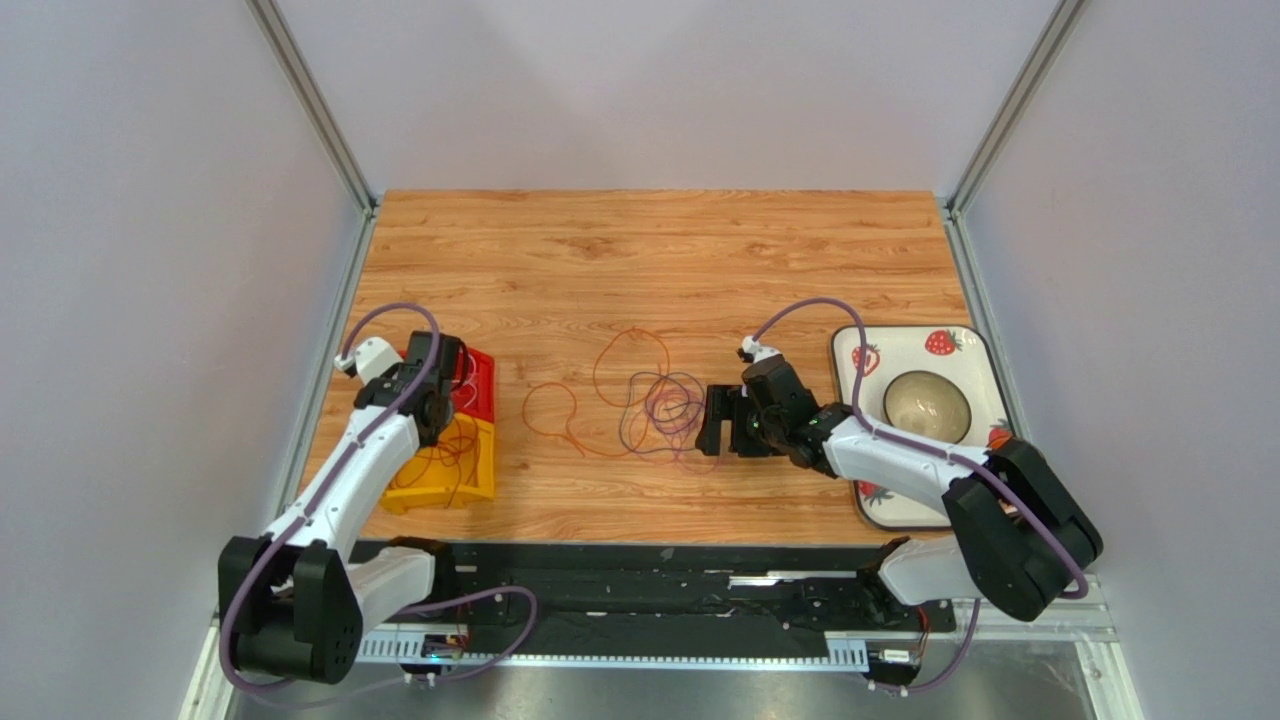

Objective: Untangle the cables

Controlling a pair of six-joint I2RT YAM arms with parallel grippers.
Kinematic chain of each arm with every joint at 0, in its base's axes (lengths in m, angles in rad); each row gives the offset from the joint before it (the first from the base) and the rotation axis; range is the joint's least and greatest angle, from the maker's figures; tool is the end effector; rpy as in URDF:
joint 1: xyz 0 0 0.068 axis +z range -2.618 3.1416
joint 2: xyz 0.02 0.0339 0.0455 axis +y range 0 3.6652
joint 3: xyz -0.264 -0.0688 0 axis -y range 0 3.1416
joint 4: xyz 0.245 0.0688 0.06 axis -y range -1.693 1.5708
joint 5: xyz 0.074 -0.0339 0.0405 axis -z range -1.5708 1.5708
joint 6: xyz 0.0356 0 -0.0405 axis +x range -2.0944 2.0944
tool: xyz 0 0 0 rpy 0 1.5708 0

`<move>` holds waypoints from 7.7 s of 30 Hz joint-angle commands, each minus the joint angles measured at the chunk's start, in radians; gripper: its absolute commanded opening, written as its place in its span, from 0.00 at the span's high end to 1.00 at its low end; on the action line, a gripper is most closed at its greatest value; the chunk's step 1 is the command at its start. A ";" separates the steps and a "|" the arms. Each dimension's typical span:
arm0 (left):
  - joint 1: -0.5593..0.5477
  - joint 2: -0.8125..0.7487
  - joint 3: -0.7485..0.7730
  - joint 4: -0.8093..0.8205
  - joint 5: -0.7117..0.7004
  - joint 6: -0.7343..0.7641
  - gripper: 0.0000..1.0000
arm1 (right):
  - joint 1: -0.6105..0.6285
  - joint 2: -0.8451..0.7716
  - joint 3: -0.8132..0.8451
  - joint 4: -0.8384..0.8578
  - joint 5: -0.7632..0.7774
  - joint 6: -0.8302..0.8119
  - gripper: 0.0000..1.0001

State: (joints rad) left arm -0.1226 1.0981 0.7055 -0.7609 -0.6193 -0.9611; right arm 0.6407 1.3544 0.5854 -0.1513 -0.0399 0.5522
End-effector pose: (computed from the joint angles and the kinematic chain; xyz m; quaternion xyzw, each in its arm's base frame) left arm 0.1920 -0.0028 0.2161 -0.4370 0.8254 0.1537 0.3228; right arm 0.1975 0.1491 0.1569 -0.0483 0.9462 0.1951 0.2537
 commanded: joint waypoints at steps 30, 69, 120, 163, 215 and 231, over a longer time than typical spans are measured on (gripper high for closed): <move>0.006 -0.052 0.206 -0.083 0.027 0.144 0.45 | 0.002 0.002 -0.018 -0.010 -0.026 -0.006 0.15; 0.006 -0.142 0.092 -0.047 0.030 0.136 0.44 | 0.002 0.015 -0.012 -0.011 -0.034 -0.011 0.15; 0.006 -0.027 -0.048 0.034 0.116 0.067 1.00 | 0.001 0.040 0.002 -0.019 -0.038 -0.014 0.16; -0.018 -0.202 0.244 -0.094 0.231 0.297 0.46 | 0.002 0.028 -0.004 -0.022 -0.026 -0.006 0.16; -0.686 0.553 0.354 0.447 0.371 0.367 1.00 | 0.002 -0.083 -0.047 -0.025 0.072 0.037 0.18; -0.690 0.216 0.474 0.176 0.065 0.512 0.69 | 0.002 -0.090 -0.055 -0.018 0.075 0.038 0.18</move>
State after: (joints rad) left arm -0.8127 1.2789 1.2011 -0.5350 -0.5495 -0.5011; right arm 0.6403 1.2636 0.5220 -0.1810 0.0257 0.5892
